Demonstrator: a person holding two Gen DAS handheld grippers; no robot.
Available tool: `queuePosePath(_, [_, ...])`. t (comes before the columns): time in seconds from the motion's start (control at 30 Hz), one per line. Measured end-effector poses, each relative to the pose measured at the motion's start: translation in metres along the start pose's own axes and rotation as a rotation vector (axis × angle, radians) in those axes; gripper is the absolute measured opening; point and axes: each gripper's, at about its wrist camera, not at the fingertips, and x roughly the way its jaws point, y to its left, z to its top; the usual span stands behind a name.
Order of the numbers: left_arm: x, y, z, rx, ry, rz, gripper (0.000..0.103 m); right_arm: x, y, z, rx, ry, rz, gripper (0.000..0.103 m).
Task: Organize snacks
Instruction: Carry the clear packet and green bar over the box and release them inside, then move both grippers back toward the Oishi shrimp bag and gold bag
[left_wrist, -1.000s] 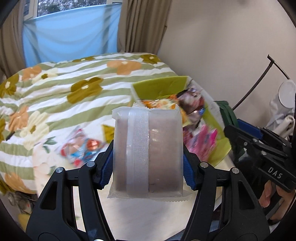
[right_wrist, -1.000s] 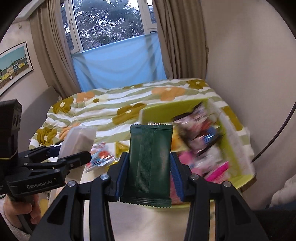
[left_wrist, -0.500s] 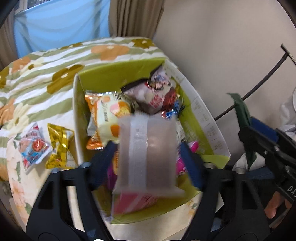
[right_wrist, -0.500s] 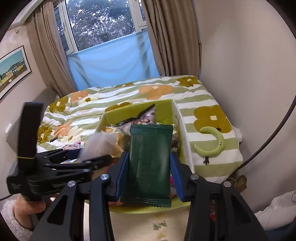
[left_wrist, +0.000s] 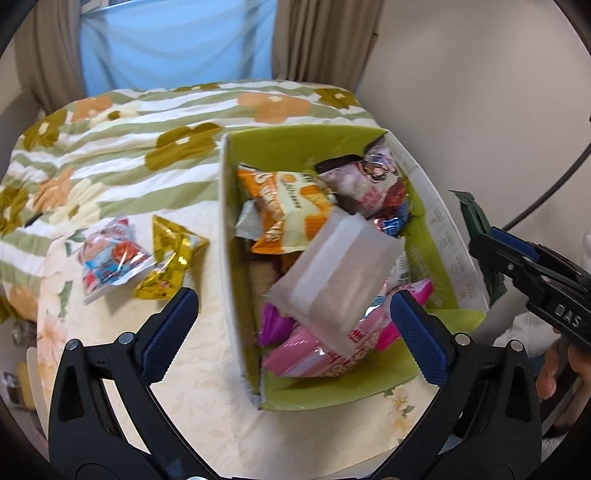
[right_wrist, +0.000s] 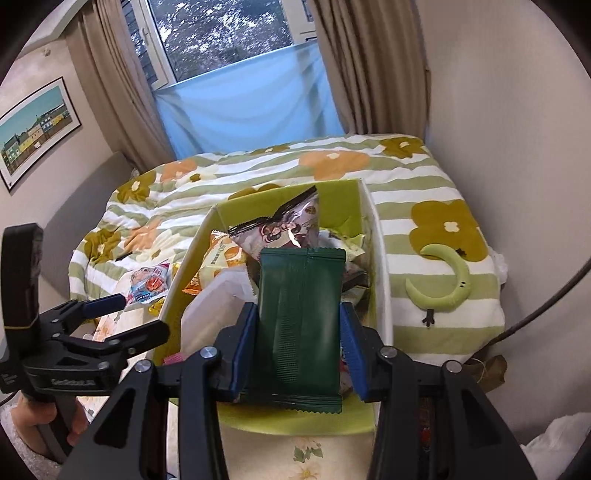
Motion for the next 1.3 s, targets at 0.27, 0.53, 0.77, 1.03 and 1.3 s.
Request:
queuePosePath(0.27, [-0.003, 0.01, -0.008, -0.021, 0.006, 0.05, 0.103, 0.04, -0.001, 0.004, -0.031, 0.082, 0.006, 0.041])
queuePosePath(0.53, [-0.004, 0.017, -0.018, -0.053, 0.01, 0.054, 0.103, 0.037, -0.01, -0.006, 0.018, 0.061, 0.025, 0.097])
queuePosePath(0.77, [-0.006, 0.018, -0.028, -0.065, 0.012, 0.044, 0.103, 0.031, -0.012, -0.015, 0.003, 0.055, -0.003, 0.097])
queuePosePath(1.03, [-0.031, 0.024, -0.034, -0.075, -0.016, 0.06, 0.103, 0.013, -0.008, -0.014, -0.017, 0.048, -0.012, 0.097])
queuePosePath(1.3, [-0.075, 0.064, -0.045, -0.139, -0.065, 0.099, 0.103, -0.008, 0.017, -0.004, -0.02, -0.011, 0.009, 0.097])
